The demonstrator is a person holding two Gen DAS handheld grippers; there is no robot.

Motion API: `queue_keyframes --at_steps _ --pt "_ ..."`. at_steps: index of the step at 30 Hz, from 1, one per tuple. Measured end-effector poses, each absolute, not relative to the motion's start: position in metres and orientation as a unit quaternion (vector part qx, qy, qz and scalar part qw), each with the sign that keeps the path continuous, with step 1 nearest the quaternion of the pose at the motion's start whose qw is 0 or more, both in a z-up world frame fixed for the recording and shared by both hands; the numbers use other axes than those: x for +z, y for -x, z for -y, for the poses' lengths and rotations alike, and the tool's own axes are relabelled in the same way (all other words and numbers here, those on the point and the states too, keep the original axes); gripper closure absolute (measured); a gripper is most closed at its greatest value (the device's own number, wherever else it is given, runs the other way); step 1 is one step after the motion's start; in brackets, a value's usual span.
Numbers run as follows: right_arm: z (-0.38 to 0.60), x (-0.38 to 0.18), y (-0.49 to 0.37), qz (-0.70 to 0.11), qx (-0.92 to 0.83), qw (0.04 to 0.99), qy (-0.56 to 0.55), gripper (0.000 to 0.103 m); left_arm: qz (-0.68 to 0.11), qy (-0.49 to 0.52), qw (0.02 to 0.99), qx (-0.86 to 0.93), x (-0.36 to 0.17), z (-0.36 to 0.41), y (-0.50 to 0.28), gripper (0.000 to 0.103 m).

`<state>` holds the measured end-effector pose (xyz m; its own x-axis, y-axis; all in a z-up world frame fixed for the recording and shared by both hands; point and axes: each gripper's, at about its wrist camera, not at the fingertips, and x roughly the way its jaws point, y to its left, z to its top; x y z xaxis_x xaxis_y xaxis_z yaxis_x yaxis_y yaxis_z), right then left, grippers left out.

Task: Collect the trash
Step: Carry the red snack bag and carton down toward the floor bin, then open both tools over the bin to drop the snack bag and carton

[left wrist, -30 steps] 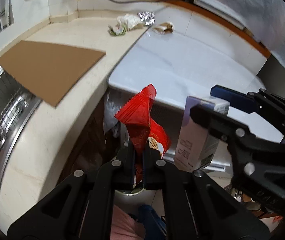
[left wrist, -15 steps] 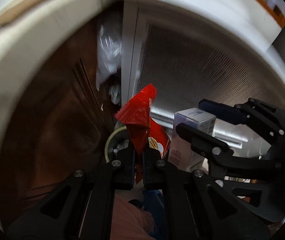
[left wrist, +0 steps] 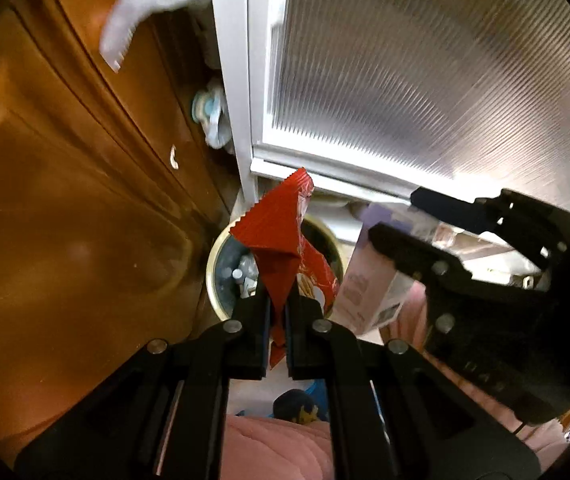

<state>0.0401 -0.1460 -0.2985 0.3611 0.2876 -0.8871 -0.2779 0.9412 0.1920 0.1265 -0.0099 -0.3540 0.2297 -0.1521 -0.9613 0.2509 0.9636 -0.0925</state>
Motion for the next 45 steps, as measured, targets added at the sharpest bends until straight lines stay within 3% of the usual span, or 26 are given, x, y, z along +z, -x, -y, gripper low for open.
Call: queue_keyframes --at_steps 5,10,13,18,45 --pt "0.150 -0.322 -0.059 -0.558 0.172 0.812 -0.019 0.062 -0.624 -0.058 0.768 -0.131 -0.375 0.016 -0.136 0.100" --pt "0.143 -0.342 -0.077 -0.576 0.174 0.798 -0.011 0.055 -0.639 -0.076 0.755 -0.123 -0.388 0.018 -0.139 0.091" --pt "0.141 -0.346 -0.082 -0.580 0.169 0.797 -0.008 0.054 -0.642 -0.077 0.753 -0.119 -0.389 0.016 -0.141 0.081" --pt "0.141 -0.341 -0.079 -0.579 0.162 0.799 -0.015 0.054 -0.635 -0.069 0.761 -0.111 -0.377 0.007 -0.140 0.055" --pt "0.136 -0.203 -0.027 -0.489 0.140 0.861 0.016 0.054 -0.518 -0.078 0.843 -0.124 -0.200 0.013 -0.065 0.054"
